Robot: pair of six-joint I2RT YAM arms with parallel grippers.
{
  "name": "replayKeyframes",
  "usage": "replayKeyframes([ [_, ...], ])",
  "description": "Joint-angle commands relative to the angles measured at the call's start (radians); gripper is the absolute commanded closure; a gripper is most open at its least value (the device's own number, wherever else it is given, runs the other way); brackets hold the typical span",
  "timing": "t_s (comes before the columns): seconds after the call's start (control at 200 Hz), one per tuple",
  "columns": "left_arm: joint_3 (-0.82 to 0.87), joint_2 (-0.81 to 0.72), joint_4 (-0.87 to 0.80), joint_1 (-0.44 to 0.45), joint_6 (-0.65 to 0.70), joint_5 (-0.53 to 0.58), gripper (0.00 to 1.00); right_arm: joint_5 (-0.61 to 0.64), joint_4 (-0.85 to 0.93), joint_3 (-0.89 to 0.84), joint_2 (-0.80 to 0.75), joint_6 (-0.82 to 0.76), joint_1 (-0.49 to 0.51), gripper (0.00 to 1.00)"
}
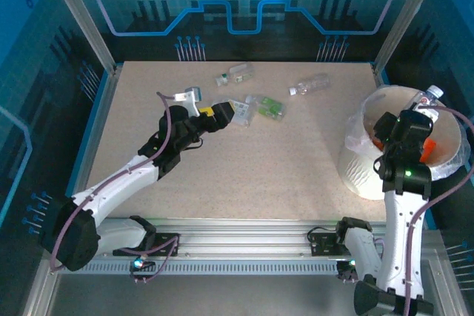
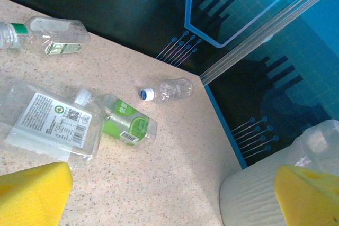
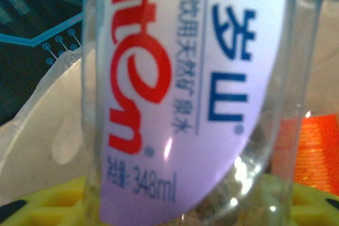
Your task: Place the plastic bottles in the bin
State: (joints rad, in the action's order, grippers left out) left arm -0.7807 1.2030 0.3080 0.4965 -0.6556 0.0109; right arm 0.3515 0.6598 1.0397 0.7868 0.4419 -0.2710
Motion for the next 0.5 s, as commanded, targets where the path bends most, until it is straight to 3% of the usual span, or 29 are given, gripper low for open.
replayKeyframes([
  [0.0, -0.034, 0.01, -0.013, -0.007, -0.013, -0.01, 0.01, -0.117, 0.031, 0.024, 0.029, 0.053, -0.029, 0.3],
  [0.15, -0.029, 0.01, -0.019, -0.007, -0.015, -0.006, 0.01, -0.227, 0.02, 0.049, 0.062, 0.058, -0.031, 0.19],
  [0.495, -0.017, 0.012, -0.027, -0.009, -0.021, 0.003, 0.01, -0.295, 0.005, 0.072, 0.025, 0.044, -0.031, 0.12],
])
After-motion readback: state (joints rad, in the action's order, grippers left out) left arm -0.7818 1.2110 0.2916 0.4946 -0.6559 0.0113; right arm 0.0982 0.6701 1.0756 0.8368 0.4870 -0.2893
